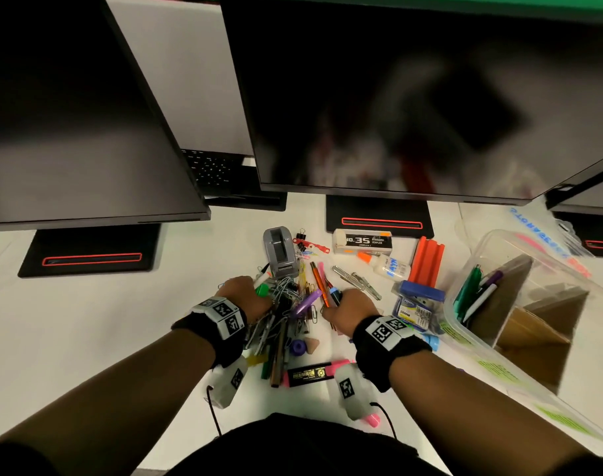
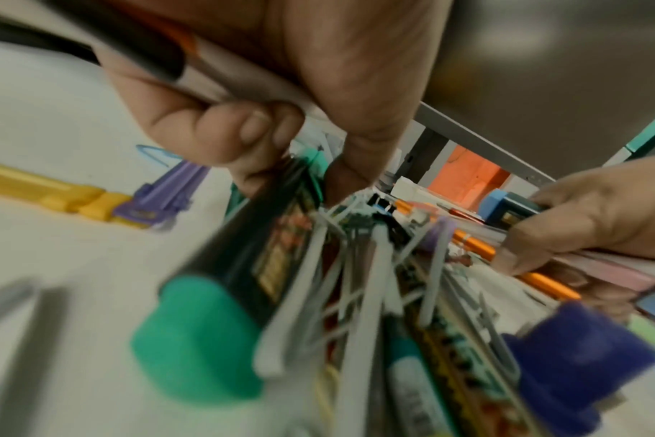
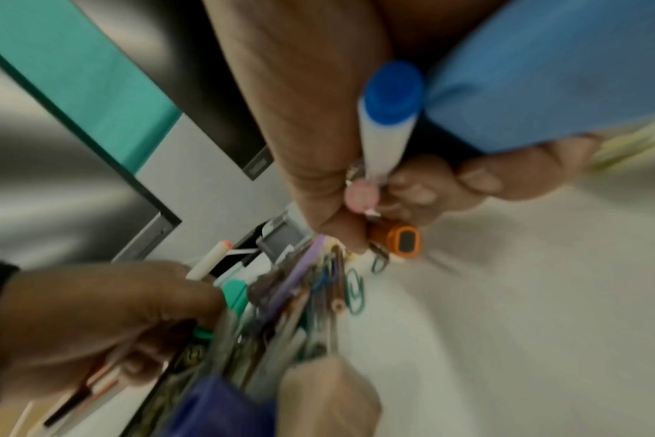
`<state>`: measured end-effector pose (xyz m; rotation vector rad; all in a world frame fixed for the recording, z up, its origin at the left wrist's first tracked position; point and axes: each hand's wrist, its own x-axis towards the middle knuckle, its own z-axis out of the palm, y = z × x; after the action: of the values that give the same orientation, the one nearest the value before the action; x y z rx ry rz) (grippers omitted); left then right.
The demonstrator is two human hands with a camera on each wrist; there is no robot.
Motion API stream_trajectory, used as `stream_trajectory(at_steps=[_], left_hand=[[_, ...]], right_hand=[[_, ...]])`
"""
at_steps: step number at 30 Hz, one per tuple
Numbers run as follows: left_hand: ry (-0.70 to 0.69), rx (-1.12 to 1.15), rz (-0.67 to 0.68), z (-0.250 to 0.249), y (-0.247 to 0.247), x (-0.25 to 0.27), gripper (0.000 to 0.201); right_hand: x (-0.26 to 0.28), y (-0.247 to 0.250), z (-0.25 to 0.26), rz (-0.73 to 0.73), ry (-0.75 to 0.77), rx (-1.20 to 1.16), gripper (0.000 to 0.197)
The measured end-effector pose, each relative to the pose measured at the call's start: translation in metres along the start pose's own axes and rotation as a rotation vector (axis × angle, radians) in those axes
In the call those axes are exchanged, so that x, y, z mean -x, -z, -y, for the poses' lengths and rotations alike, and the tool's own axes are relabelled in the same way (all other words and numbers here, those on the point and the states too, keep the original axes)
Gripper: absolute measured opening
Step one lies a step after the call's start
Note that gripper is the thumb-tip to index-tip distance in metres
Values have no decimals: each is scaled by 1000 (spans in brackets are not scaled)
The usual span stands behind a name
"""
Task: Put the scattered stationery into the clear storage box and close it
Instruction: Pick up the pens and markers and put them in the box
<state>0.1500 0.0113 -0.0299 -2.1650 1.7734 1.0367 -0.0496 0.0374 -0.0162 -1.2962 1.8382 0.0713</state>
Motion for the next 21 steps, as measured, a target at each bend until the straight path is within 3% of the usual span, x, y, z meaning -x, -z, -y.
stream_trajectory(at_steps=[11,16,21], left_hand=[[-74,132,-57,-24,26,9,28],[-141,305,-34,-53,21,20,28],[-237,298,5,-94,18,39,31]], right_hand=[[15,29,-12,53,25,-111,32],[41,47,-12,89,88,-468,20],[75,86,-27,-56,162,-851,15]])
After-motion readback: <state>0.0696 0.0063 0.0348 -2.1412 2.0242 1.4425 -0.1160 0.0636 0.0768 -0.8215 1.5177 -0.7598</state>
